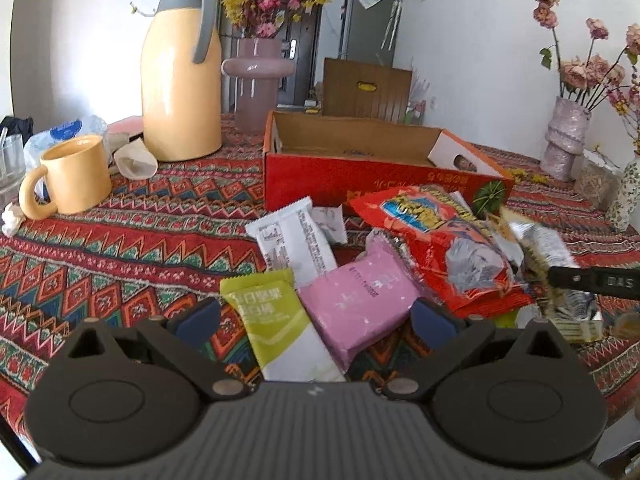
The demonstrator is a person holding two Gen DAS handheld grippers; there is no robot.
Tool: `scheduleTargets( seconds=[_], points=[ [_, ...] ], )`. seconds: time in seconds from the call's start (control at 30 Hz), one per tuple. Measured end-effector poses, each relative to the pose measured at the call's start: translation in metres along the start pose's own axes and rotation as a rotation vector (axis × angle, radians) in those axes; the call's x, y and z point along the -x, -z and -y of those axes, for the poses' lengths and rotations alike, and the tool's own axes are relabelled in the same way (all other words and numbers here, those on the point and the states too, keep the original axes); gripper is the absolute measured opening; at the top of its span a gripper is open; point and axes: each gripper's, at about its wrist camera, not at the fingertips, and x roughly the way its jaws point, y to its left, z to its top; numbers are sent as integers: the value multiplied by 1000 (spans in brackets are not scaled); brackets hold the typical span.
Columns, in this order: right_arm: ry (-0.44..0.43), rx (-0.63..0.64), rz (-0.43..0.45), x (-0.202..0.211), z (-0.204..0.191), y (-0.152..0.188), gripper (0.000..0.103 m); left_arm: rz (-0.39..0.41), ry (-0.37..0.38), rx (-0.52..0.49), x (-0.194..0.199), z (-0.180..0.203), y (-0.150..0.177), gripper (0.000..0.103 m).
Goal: Organize snacks
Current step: 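Grasp the yellow-green bar with the left gripper while the right grasps a white packet, then carry both packets into the cardboard box and open both grippers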
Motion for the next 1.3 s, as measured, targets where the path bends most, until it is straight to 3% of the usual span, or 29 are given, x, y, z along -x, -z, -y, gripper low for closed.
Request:
scheduleTargets(
  seconds=[0.27, 0.47, 0.57, 0.67, 0.73, 0.8, 1.3],
  points=[
    [1, -9, 130, 35, 4, 6, 34, -95, -91, 11, -14, -1, -2, 103],
    [-1, -22, 145, 47, 9, 13, 34, -191, -143, 17, -27, -2, 4, 103],
    [-4, -29, 143, 50, 10, 17, 34, -237, -154, 27, -32, -4, 7, 97],
    [-11, -31, 142, 51, 9, 21, 34, -227, -154, 21, -27, -3, 8, 83],
    [-17, -33, 141, 53, 9, 23, 34, -221, -150, 13, -23, -1, 8, 61],
    [-20, -33, 140, 54, 9, 25, 34, -213, -141, -1, -18, 0, 8, 49],
    [-32, -15, 155, 71, 0, 33, 34, -151, -151, 17, 7, -22, 7, 38]
  ],
)
